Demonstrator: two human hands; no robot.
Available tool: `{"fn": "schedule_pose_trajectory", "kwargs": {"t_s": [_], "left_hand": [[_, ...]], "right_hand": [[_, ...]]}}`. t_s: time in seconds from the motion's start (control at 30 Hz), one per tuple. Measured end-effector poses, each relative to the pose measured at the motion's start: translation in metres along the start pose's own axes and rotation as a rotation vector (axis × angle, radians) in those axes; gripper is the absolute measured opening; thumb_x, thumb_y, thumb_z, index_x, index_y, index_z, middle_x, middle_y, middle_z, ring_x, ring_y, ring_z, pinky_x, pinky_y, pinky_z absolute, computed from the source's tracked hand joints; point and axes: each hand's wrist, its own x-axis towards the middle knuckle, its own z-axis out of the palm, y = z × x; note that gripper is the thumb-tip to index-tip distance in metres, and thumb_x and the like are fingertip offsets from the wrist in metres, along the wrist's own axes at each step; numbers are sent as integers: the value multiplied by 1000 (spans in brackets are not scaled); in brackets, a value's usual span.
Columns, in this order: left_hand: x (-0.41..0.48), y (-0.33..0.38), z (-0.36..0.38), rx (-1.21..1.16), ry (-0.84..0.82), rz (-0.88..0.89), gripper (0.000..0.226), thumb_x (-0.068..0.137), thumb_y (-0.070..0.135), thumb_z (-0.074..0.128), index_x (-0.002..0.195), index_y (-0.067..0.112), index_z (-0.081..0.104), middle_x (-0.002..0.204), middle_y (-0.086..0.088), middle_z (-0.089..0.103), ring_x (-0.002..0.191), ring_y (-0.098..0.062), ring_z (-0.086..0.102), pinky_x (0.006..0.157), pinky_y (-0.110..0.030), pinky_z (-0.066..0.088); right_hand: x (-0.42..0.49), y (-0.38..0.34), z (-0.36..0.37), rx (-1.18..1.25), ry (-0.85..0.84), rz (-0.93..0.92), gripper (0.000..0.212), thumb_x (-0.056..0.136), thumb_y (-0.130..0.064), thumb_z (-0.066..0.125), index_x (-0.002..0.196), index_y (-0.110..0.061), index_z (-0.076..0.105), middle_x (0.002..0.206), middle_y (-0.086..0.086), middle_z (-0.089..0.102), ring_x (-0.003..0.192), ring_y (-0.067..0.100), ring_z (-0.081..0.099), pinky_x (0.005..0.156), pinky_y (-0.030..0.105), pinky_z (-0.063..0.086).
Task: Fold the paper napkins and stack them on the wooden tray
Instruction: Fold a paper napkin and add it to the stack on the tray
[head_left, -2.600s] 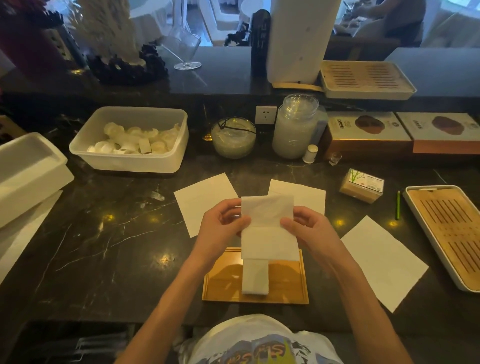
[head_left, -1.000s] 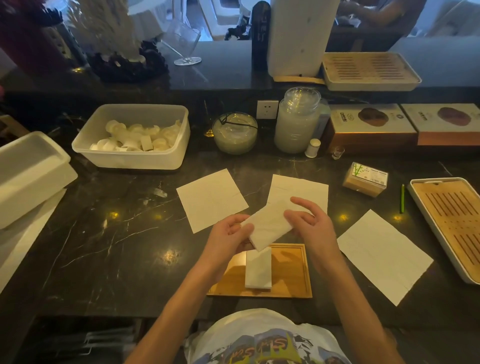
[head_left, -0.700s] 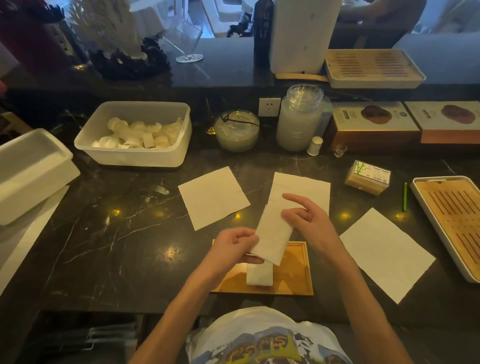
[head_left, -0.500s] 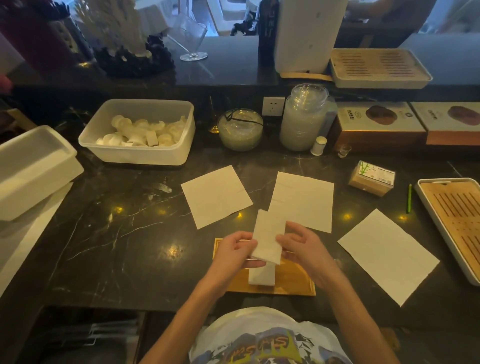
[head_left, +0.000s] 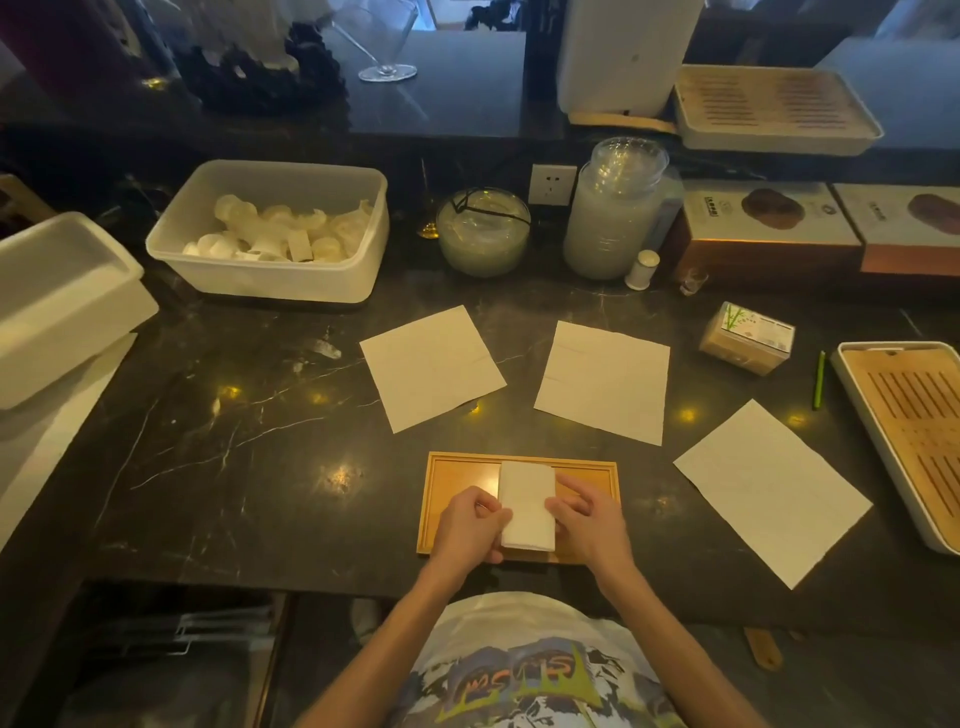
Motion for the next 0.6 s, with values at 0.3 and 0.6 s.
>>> {"fn": "schedule_pose_trajectory", "kwargs": {"t_s": [0.3,0.6], "left_hand": [[15,-5,7,54,65,0,18,95,27,66,106,15,58,107,-5,65,94,-18,65,72,-32,63],[5,-14,12,-45,-48,90,55,105,28,48,154,14,29,157,-8,40,140,-24,44,102,-32,48]], "right_hand": [[11,8,8,-37,28,-38,41,99,-20,63,140,-19,57,129,-1,63,92,-3,58,61,11,50],[-10,7,10,151,-162,164,55,107,-41,39,156,-16,31,152,8,48,130,24,53,108,44,46]]}}
